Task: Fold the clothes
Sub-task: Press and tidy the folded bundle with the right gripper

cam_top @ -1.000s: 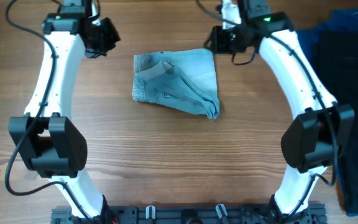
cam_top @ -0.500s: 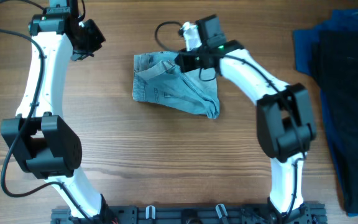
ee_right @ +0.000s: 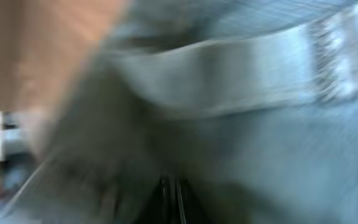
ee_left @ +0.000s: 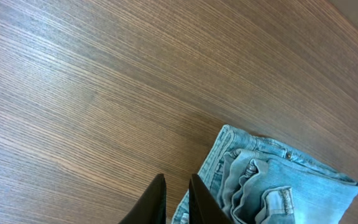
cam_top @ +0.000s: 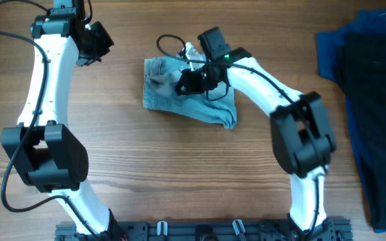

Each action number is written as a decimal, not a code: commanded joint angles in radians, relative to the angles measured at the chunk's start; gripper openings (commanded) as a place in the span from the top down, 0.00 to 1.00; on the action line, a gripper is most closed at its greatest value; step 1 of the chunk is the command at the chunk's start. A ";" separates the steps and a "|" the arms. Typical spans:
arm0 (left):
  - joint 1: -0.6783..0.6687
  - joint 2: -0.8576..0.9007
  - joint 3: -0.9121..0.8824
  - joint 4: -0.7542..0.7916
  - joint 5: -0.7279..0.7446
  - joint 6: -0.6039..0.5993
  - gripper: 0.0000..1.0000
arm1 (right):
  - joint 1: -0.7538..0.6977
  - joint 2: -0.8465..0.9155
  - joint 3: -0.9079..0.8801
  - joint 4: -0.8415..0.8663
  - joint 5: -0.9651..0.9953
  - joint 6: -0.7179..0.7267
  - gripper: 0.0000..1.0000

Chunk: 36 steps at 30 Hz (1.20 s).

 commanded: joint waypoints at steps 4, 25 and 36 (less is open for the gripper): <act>0.002 -0.009 0.005 0.000 -0.014 -0.013 0.87 | 0.024 -0.129 0.012 -0.094 -0.098 0.049 0.92; 0.002 -0.009 0.005 -0.001 -0.014 -0.013 0.86 | 0.033 -0.052 -0.021 -0.089 0.243 0.038 0.96; 0.002 -0.009 0.005 -0.005 -0.014 -0.013 0.87 | 0.131 -0.068 0.021 -0.219 0.191 -0.017 0.96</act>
